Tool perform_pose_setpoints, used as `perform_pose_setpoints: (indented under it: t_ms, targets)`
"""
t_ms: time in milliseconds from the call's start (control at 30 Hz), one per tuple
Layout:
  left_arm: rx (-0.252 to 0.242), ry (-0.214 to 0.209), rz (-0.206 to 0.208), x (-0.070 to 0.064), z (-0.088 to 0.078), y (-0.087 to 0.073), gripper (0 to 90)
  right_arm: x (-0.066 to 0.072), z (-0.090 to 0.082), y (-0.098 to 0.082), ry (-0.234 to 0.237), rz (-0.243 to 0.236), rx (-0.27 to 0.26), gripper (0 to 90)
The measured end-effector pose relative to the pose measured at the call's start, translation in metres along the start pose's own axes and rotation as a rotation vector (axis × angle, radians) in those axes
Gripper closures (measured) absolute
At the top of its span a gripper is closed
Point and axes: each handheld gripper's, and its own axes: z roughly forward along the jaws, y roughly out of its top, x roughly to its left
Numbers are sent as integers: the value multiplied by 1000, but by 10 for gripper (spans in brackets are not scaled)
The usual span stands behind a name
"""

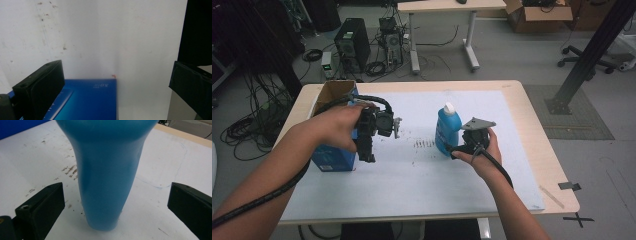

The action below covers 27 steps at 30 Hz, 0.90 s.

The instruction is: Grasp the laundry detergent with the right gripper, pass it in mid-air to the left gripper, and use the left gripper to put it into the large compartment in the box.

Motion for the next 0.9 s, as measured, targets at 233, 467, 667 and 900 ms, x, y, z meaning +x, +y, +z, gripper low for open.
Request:
perform_pose_setpoints:
  t_ms: [233,467,667,900]
  targets:
    - [-5,4,8,0,-1,3,2,2,4,-2,-23,38,-43,3]
    - [-1,-1,2,0,-1,2,2,8,12,-7,-45,75,-102,8]
    - [-4,0,0,-1,-1,0,2,12,19,-12,-123,129,-164,2]
    - [-4,6,1,-3,-2,-1,2,20,24,-14,-152,146,-224,0]
